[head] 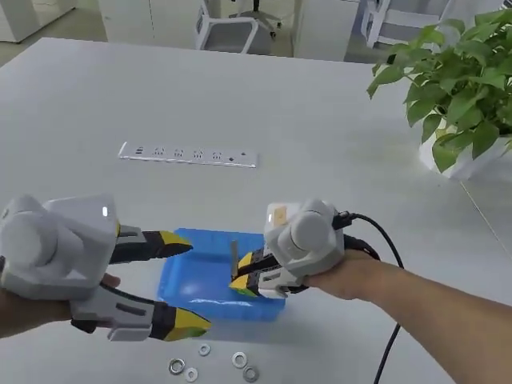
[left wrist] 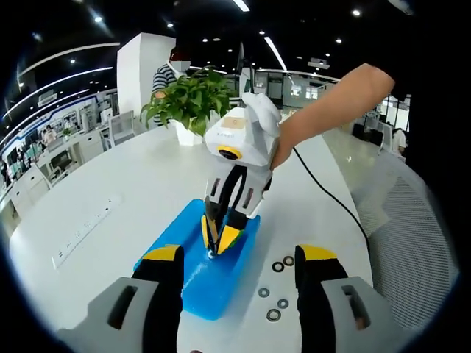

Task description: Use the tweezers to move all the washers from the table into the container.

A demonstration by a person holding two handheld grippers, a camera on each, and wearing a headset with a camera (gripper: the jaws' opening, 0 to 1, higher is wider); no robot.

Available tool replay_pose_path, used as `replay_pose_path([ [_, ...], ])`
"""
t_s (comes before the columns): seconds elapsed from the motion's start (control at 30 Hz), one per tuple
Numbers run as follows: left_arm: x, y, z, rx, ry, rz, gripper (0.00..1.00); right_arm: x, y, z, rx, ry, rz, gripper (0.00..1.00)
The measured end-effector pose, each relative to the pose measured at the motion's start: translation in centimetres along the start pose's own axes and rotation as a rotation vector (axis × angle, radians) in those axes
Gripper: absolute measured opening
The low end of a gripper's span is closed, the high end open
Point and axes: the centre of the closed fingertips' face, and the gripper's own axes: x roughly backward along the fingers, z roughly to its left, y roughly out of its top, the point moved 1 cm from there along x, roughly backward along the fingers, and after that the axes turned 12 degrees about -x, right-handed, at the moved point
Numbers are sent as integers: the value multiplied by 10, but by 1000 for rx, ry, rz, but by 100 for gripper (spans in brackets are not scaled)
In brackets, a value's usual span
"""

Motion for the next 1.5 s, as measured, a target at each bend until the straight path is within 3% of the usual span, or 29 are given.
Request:
replay_pose_path([
  [0.2, -8, 3, 10, -25, -7, 2, 59, -1, -1, 0, -2, -2, -3, 9],
  [0.37, -14, 4, 16, -32, 1, 3, 48, -1, -1, -1, -6, -4, -9, 9],
  [0.63, -26, 4, 18, -47, -23, 0, 37, -1, -2, -2, -14, -4, -21, 9],
  [1.17, -36, 19, 32, -125, -26, -31, 13, -1, -2, -1, -1, 6, -23, 9],
  [1.5, -37, 25, 32, -166, -60, -38, 7, -1, -2, 0, 21, 13, -12, 9],
])
